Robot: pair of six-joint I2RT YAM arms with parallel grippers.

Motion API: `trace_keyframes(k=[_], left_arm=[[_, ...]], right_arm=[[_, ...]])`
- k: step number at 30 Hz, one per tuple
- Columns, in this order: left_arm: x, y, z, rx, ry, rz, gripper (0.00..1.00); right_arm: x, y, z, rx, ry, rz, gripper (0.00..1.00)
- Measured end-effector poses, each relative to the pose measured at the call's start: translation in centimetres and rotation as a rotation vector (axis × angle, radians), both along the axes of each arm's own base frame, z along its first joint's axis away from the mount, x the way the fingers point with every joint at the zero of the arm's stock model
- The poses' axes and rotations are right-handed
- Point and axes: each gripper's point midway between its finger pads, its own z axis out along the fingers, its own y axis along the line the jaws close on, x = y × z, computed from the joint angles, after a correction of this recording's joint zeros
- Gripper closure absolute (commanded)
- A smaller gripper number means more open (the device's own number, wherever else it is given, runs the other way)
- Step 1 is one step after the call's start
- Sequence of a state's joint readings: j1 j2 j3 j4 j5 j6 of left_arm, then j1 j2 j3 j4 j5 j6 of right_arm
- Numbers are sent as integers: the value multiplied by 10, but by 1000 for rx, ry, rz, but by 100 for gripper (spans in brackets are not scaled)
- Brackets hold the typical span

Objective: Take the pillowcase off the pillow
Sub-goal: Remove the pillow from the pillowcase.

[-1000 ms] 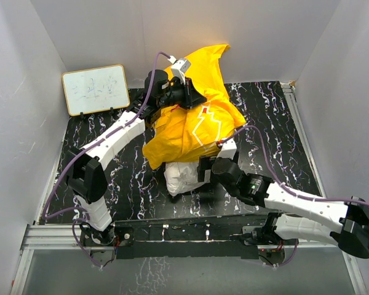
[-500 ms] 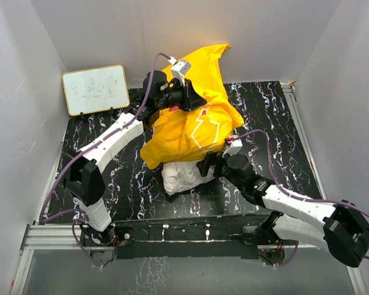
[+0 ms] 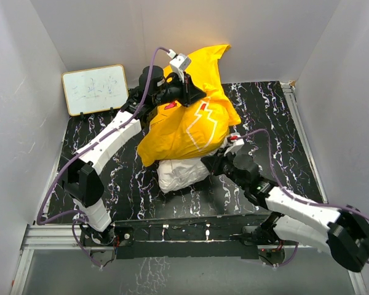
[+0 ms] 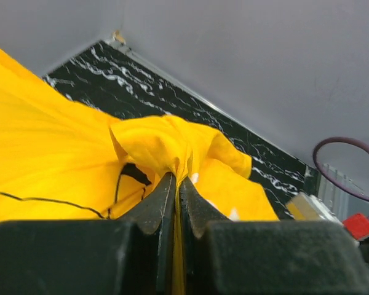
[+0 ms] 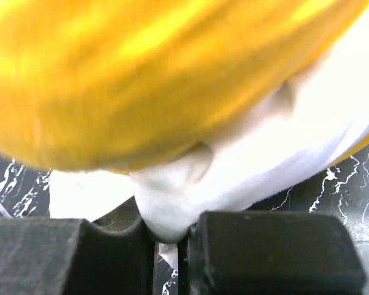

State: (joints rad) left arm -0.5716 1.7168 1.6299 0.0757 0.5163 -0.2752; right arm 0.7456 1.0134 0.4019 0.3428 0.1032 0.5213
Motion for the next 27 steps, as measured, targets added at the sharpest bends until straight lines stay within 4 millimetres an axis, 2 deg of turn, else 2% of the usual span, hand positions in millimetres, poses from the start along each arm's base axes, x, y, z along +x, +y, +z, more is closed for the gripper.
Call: trace_keyframes(k=[7,9,12,15,21,27], left_arm=[[20,8,74,-26,-295,79,100],[22,10,89,-29,-360,95,100],[26,7,100,-20,-418,99,100],[34,3,96,4,-450,100,100],[61,0,72,76,-498,152,100],[92,13,57,122,-518,245,100]], right_arm=[[-32,-17,44,61,-89,22,92],[-39,-24,50,93,-113,12,92],[-43,-35,46,117,-111,-22,92],[-46,-44,41,141,-101,-55,92],[-49,-54,34,165,-63,-101,92],[-46,-60,46,189,-33,-156,92]])
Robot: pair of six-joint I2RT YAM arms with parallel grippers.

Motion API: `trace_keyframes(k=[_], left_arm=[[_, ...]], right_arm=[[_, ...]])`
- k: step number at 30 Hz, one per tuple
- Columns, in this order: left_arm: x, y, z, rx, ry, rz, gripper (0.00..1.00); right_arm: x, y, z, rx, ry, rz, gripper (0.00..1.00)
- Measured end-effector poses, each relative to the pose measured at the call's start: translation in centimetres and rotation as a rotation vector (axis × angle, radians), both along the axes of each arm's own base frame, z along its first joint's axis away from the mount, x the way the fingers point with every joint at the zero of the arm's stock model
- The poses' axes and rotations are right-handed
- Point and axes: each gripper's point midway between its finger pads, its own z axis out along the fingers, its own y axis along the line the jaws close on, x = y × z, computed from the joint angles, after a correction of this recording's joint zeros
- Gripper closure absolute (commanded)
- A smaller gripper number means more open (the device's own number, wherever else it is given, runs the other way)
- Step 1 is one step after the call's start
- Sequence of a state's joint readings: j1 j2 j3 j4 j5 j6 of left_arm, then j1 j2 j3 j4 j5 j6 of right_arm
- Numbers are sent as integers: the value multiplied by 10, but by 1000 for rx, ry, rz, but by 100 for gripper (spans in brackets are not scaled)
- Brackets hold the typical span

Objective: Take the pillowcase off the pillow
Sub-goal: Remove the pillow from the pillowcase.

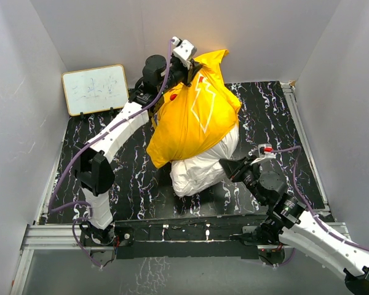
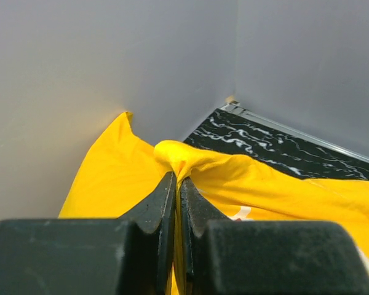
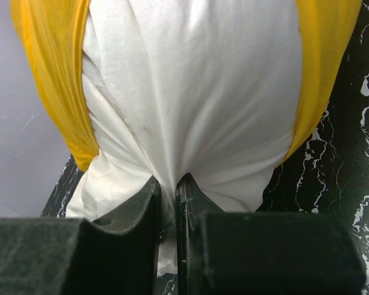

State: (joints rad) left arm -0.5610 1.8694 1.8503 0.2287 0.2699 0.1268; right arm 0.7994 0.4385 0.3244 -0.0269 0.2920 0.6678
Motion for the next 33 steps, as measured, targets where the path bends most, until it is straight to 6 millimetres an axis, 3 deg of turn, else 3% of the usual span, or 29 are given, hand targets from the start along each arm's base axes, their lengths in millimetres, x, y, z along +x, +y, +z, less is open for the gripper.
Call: trace_keyframes(k=[7,13,20,30,33], left_arm=[[39,37,-17,4,9,105,100],[45,49,-36,15,57,107,100],[51,64,-76,64,119,129,100],[72,96,-75,105,69,220,100],[87,113,-79,128,38,287,100]], right_arm=[[7,0,15,39,11,-37,92],[8,-1,13,44,25,-53,92],[6,-4,8,10,61,-57,92],[8,2,-3,-2,121,-59,92],[4,2,-10,-22,150,-48,92]])
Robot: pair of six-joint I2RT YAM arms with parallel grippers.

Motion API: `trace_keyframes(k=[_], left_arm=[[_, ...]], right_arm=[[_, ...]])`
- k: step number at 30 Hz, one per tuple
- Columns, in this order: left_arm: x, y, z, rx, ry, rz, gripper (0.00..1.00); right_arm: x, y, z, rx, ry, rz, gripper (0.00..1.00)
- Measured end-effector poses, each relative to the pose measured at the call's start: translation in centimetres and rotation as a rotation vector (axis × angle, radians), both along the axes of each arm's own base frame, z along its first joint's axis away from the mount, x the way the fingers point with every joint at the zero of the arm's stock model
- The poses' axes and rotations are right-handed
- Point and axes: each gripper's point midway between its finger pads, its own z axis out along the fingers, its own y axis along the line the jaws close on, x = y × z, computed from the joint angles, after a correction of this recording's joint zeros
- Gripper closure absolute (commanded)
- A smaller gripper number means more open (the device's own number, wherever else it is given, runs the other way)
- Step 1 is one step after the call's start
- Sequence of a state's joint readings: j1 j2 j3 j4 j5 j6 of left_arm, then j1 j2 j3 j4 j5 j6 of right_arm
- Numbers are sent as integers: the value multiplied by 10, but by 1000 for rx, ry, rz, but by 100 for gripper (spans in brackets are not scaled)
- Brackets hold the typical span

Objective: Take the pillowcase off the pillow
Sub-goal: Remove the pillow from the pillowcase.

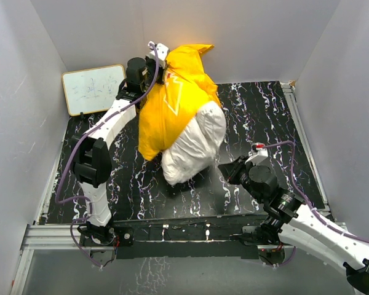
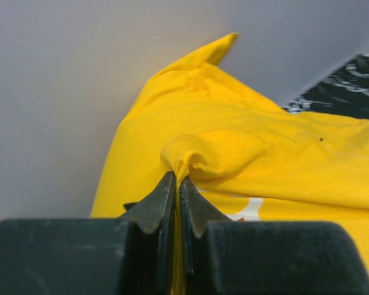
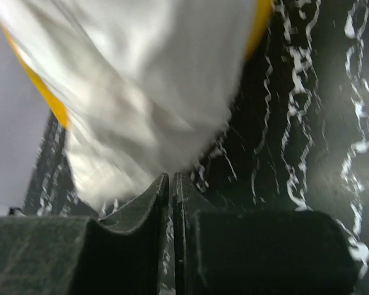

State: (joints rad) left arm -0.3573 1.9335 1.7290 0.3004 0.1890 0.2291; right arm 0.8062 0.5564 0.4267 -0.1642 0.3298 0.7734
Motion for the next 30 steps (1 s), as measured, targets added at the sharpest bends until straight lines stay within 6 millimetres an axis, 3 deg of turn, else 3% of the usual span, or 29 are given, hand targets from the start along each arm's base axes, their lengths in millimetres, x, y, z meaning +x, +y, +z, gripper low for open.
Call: trace_keyframes(k=[4,7,10,13,16,20,23,25,30], left_arm=[[36,56,-10,40,-30,164,100],[49,97,-21,53,-7,254,100],[49,118,-34,30,65,288,100],[42,123,-45,-46,165,259,100],[21,101,-50,-135,260,145,100],[-19,44,-52,-233,384,-75,100],[-49,1,-54,-276,476,-224,100],[-64,-19,-57,-282,520,-290,100],[-87,-45,-64,-260,576,-366,100]], right_arm=[[-14,-6,-29,-89,90,26,92],[-18,-10,-39,-126,124,29,90],[-20,-7,-42,-141,132,57,56],[-18,6,-35,-144,114,109,36],[-6,27,-20,-157,76,163,21],[6,70,7,-193,-29,267,9],[-11,118,30,-265,-197,423,3],[-24,139,39,-323,-317,512,2],[-32,169,57,-526,-599,697,2]])
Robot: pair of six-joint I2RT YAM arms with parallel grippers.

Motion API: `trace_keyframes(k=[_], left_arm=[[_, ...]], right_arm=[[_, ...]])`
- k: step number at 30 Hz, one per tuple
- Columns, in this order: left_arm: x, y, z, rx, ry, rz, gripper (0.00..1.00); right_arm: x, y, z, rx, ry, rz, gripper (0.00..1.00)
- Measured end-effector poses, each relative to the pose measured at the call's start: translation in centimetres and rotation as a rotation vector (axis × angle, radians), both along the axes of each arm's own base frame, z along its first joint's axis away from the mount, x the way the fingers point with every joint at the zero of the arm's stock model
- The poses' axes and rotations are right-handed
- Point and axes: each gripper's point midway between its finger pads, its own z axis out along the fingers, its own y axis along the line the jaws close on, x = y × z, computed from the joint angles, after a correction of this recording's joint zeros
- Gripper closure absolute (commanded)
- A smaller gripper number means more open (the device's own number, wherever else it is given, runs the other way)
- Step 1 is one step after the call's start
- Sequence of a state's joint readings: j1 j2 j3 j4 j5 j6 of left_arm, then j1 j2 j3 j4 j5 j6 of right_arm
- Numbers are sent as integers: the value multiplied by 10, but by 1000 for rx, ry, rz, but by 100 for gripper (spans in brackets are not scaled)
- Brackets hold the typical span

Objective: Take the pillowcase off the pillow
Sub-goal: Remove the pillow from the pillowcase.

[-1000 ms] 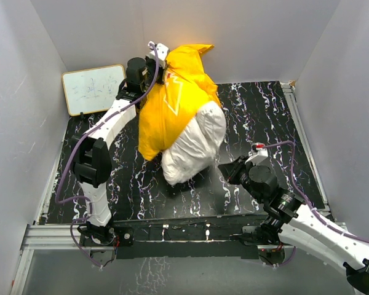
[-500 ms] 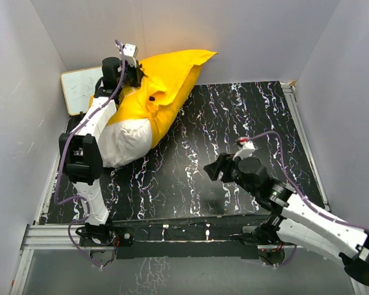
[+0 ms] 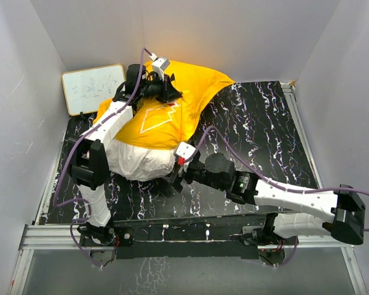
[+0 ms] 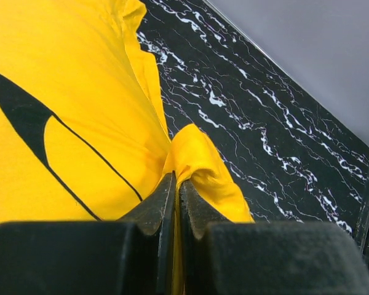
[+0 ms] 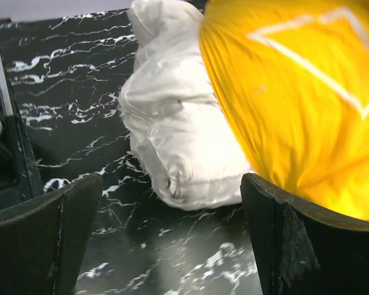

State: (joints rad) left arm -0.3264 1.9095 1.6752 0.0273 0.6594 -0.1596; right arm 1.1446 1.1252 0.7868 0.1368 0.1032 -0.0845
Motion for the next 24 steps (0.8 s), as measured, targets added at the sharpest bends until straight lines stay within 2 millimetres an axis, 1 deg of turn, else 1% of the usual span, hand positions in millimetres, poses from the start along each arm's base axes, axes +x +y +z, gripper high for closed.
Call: trace_keyframes(k=[2,4,7,9,11,14,15,16,17,18,19,20,21,22,24], left_arm=[[-1,0,-2,7,3,-3,100],[0,2,-3,11,2,0,100],[1,5,-2,15,-5,4,100],[1,7,-1,17,-8,8,100],[1,8,0,19,-12,11,100],[-1,10,1,26,-10,20,100],[-1,10,1,28,-8,22,100],[-2,11,3,28,-8,24,100],[-3,12,4,28,-7,26,100],[-4,14,5,26,-5,30,100],[-4,16,7,25,-6,33,96],[-5,17,9,23,-4,36,89],[-6,19,11,21,-2,39,86],[-7,21,14,18,-4,42,81],[-8,29,22,4,-4,57,48]], right_arm=[[0,9,6,-58,-106,74,2],[-2,19,8,-127,-200,146,2],[-4,37,-1,-240,-305,229,2],[-3,48,-17,-316,-352,275,1],[0,54,-42,-401,-378,307,0],[18,57,-78,-533,-431,279,5],[24,57,-85,-565,-449,265,11],[31,58,-93,-599,-474,247,20],[37,59,-99,-628,-498,232,39],[45,60,-106,-659,-528,205,54],[47,61,-107,-665,-536,203,67],[51,60,-108,-681,-553,184,83],[55,60,-107,-689,-572,167,91],[58,60,-104,-691,-585,149,92],[62,62,-97,-685,-592,123,92]])
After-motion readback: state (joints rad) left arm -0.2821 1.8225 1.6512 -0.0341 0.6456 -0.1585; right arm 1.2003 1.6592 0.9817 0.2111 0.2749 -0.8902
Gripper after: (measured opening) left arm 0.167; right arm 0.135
